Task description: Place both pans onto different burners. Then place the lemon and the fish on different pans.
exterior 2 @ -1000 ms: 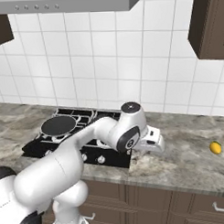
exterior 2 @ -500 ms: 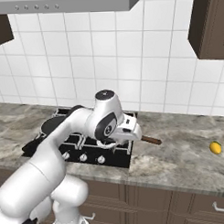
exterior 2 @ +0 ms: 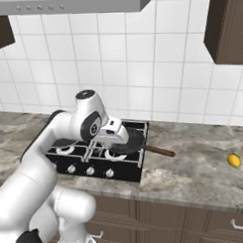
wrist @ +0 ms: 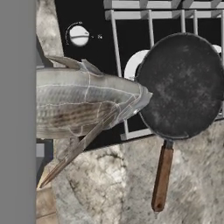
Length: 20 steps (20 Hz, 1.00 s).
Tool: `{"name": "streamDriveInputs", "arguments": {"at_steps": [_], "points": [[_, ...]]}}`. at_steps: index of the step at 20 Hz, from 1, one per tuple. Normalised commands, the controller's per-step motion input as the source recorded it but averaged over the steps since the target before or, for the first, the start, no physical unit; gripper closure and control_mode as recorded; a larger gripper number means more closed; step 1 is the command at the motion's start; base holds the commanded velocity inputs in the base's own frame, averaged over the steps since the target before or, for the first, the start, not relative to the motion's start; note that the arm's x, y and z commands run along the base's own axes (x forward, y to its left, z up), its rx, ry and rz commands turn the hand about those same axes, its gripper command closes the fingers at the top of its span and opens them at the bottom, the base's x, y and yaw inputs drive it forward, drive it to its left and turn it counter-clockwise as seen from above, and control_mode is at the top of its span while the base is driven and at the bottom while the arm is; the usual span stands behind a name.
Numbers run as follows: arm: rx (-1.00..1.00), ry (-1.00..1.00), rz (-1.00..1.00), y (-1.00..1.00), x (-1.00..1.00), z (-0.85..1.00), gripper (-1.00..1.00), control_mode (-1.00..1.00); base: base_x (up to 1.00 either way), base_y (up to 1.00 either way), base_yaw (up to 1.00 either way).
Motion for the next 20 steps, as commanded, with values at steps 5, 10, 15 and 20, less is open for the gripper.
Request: {"name": "streamDriveInputs", "arguments": {"at_steps": [5, 10, 15, 20], "points": [[0.00, 0.04, 0.00, 0.72, 0.30, 0.21, 1.00, -1.00, 0.00, 0.00, 0.00], [0.00, 0.00, 0.00, 0.60, 0.29, 0.06, 1.00, -1.00, 0.00, 0.00, 0.00], [0.02, 0.00, 0.00, 0.50, 0.23, 0.06, 1.00, -1.00, 0.00, 0.00, 0.00], [0.00, 0.00, 0.00, 0.52, 0.18, 0.05, 1.00, -1.00, 0.00, 0.00, 0.00]]}}
